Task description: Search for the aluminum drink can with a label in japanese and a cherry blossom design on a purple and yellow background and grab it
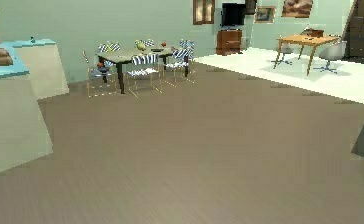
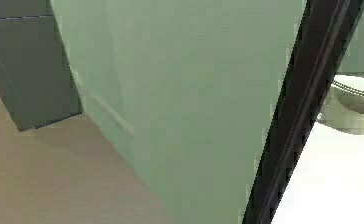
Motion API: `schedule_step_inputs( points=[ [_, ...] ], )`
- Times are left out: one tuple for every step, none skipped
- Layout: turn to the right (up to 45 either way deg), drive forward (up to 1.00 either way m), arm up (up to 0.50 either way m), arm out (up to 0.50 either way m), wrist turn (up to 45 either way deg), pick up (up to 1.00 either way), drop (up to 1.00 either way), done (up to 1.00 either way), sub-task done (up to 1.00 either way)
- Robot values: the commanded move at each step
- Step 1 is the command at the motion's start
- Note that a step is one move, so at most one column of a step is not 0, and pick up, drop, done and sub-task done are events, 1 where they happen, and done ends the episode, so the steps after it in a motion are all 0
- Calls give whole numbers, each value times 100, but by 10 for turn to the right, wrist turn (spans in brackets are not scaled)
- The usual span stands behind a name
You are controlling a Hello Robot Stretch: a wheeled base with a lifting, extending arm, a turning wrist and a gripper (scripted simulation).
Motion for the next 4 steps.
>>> schedule_step_inputs(
  points=[
    [0, 100, 0, 0, 0, 0, 0, 0, 0],
    [0, 100, 0, 0, 0, 0, 0, 0, 0],
    [30, 0, 0, 0, 0, 0, 0, 0, 0],
    [0, 100, 0, 0, 0, 0, 0, 0, 0]
  ],
)
